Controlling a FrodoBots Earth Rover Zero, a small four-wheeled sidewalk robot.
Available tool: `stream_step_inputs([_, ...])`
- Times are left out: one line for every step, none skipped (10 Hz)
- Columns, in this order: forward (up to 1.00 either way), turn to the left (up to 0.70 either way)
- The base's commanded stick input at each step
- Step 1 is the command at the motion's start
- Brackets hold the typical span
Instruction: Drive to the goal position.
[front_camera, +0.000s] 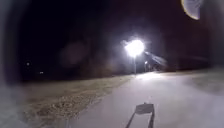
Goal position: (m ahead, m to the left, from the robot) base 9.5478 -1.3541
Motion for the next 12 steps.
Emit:
stream_step_inputs([0.0,0.0])
stream_step_inputs([0.0,0.0])
stream_step_inputs([0.0,0.0])
stream_step_inputs([0.11,0.0])
stream_step_inputs([0.64,0.0])
stream_step_inputs([0.28,0.0])
stream_step_inputs([0.0,0.0])
stream_step_inputs([0.0,0.0])
stream_step_inputs([0.0,0.0])
stream_step_inputs([0.0,0.0])
stream_step_inputs([0.0,0.0])
stream_step_inputs([0.0,0.0])
